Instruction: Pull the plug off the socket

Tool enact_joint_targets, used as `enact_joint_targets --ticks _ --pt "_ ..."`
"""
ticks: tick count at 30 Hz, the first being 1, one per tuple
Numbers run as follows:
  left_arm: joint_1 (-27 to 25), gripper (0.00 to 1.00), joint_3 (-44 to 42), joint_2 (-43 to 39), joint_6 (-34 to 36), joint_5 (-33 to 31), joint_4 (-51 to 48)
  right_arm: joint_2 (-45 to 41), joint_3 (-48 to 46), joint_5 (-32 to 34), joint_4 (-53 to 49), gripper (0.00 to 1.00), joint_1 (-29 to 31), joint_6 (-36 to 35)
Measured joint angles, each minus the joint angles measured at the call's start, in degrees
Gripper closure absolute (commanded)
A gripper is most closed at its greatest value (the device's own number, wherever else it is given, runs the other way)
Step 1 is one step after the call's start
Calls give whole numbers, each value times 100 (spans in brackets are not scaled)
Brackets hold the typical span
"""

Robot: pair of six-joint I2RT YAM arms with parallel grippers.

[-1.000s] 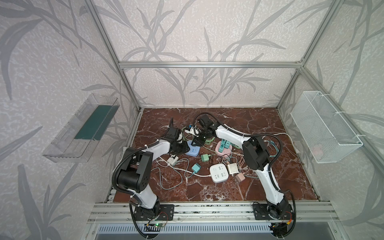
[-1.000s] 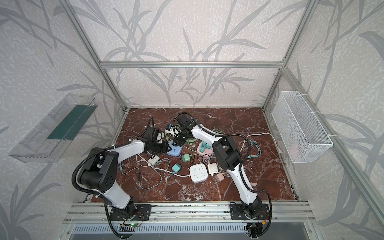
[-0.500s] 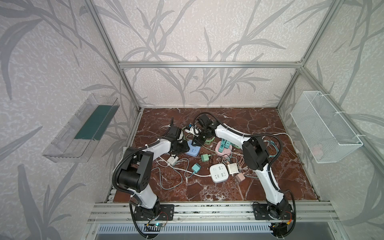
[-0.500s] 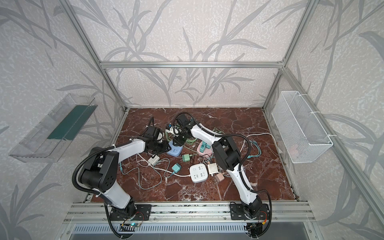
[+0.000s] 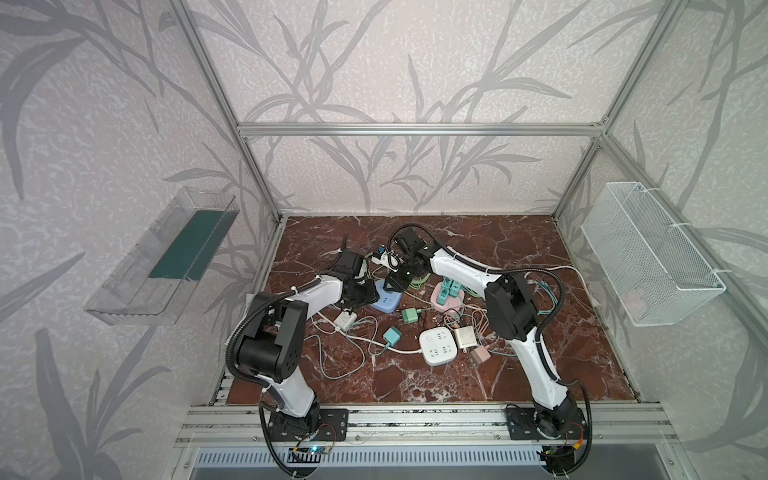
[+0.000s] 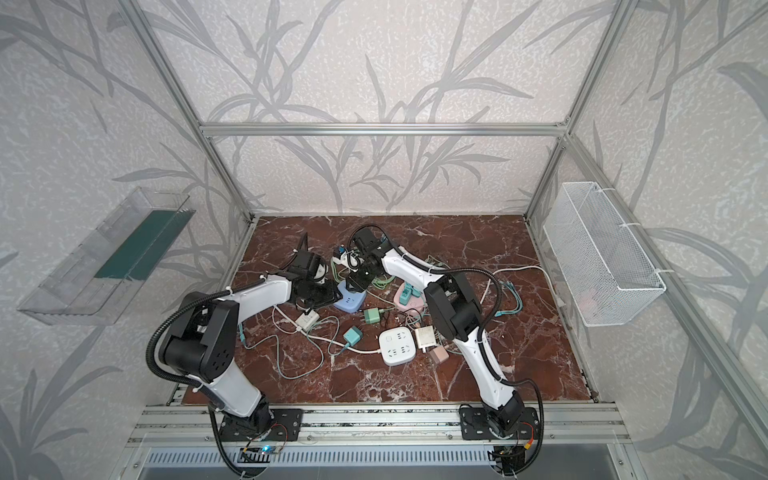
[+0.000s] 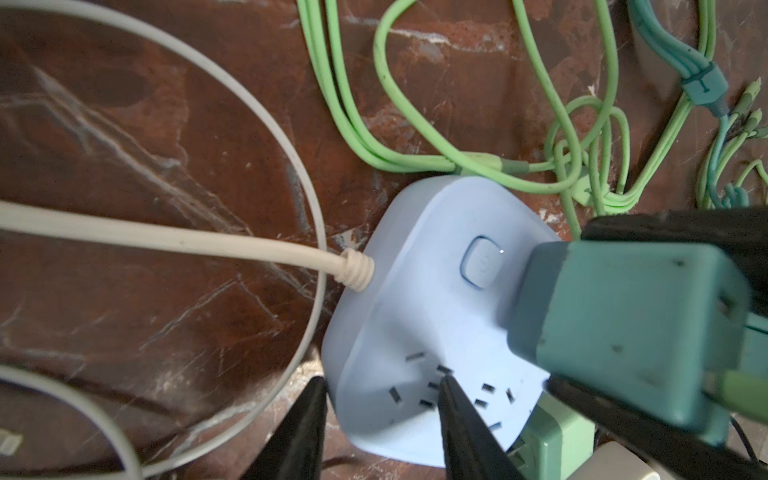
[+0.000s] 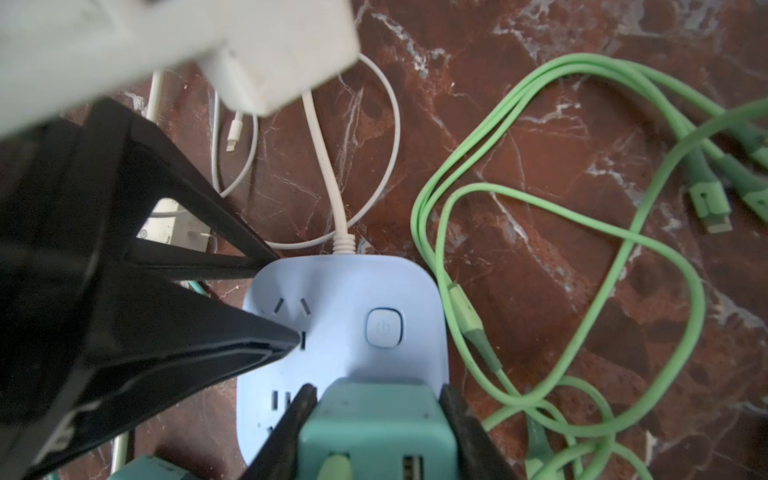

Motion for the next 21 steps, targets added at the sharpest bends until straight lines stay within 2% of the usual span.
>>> enact_joint_targets --ticks 4,10,14,21 --pt "0 56 22 17 -2 0 -17 0 0 39 2 83 7 37" --pt "0 55 44 24 -35 11 -39 -57 -24 531 -13 83 184 -240" --pt "4 55 105 70 -90 52 -81 -354 -426 745 352 83 262 -291" --pt "15 55 175 118 -122 85 -162 -772 -999 695 776 83 520 -243"
